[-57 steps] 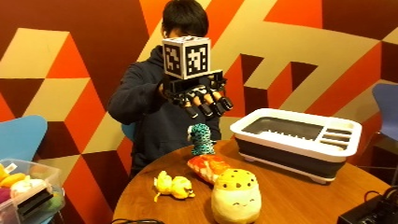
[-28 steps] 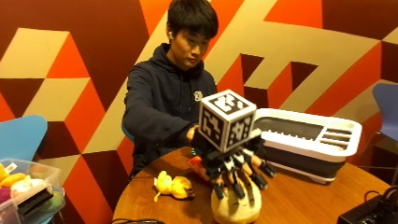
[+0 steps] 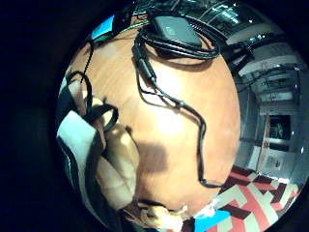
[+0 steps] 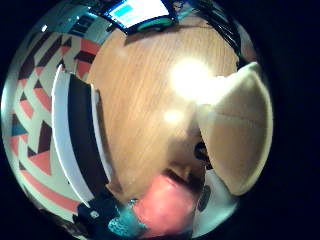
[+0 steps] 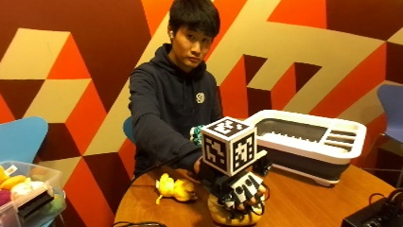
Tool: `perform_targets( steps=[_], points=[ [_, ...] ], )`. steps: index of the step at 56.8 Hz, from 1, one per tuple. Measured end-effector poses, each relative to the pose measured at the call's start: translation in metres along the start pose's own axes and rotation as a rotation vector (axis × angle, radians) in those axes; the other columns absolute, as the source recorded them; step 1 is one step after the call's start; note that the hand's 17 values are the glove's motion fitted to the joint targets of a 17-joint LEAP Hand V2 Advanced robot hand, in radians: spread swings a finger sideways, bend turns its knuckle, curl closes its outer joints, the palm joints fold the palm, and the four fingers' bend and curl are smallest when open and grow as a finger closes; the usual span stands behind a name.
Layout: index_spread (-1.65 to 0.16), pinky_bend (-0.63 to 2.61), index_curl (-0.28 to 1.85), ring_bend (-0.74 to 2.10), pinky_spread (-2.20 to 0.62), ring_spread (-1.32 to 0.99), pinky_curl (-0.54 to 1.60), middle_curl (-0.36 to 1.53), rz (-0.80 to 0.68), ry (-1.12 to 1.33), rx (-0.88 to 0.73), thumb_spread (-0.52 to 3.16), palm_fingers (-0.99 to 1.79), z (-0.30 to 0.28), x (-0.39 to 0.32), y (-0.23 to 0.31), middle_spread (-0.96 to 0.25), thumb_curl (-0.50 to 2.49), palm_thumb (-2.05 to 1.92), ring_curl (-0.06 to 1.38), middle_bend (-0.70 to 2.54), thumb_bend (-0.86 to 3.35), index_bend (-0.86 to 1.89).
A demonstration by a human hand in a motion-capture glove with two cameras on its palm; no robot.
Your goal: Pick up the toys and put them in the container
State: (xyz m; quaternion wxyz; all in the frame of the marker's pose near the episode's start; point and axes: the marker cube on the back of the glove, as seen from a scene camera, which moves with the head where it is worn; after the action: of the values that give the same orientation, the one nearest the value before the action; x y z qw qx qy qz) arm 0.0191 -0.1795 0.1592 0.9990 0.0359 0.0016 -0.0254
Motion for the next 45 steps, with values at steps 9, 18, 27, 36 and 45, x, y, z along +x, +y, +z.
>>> perform_targets(
  steps=[9,18,27,36,45],
  points=[
    [-0.44,1.04,0.38,1.22,-0.39,-0.40,0.47,0.55,-0.025,-0.075,0.028,0.35,1.13,-0.047,-0.012,0.017,-0.30,0.63,0.83,0.55,1.00,0.34,0.58],
    [-0.50,1.14,0.51,1.33,-0.40,-0.42,0.54,0.67,-0.165,-0.185,0.186,0.16,0.99,-0.132,-0.059,0.054,-0.34,0.69,0.82,0.62,1.10,0.35,0.73],
    [-0.54,1.22,0.65,1.41,-0.41,-0.42,0.59,0.77,-0.353,-0.301,0.323,0.03,0.88,-0.187,-0.128,0.087,-0.36,0.74,0.80,0.68,1.19,0.36,0.83],
    [-0.56,1.29,0.80,1.49,-0.40,-0.42,0.63,0.86,-0.473,-0.399,0.270,-0.06,0.80,-0.201,-0.207,0.093,-0.37,0.78,0.78,0.72,1.25,0.37,0.90],
    [-0.57,1.37,0.94,1.52,-0.40,-0.41,0.66,0.93,-0.458,-0.350,0.128,-0.09,0.71,-0.165,-0.273,0.077,-0.37,0.81,0.73,0.74,1.28,0.35,0.89]
  ],
)
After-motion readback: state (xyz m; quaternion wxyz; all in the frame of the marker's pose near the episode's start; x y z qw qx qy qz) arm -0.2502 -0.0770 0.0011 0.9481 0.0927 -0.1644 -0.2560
